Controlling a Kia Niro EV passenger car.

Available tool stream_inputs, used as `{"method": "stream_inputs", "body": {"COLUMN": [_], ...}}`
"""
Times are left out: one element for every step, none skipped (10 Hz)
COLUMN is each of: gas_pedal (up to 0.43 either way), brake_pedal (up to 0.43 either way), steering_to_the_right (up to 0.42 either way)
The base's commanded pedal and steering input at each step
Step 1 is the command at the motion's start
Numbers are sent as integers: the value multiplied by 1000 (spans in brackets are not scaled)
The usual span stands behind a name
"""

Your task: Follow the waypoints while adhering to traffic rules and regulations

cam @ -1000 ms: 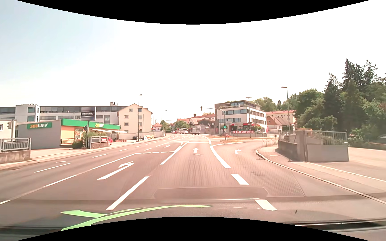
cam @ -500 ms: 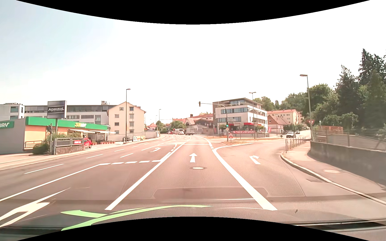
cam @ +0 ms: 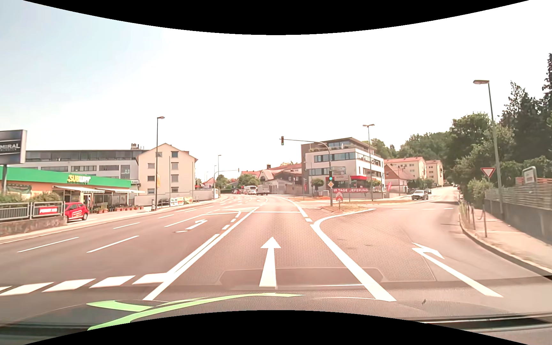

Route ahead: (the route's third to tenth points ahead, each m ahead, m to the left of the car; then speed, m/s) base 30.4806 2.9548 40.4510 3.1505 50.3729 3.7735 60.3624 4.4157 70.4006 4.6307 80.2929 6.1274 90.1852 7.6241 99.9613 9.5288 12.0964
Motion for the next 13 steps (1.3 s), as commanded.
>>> {"method": "stream_inputs", "body": {"gas_pedal": [47, 59, 59, 59, 59, 59, 67, 67, 67, 67, 67, 67, 67], "brake_pedal": [0, 0, 0, 0, 0, 0, 0, 0, 0, 0, 0, 0, 0], "steering_to_the_right": [11, 11, 11, 11, 11, 10, 8, 7, 6, 5, 3, 1, -1]}}
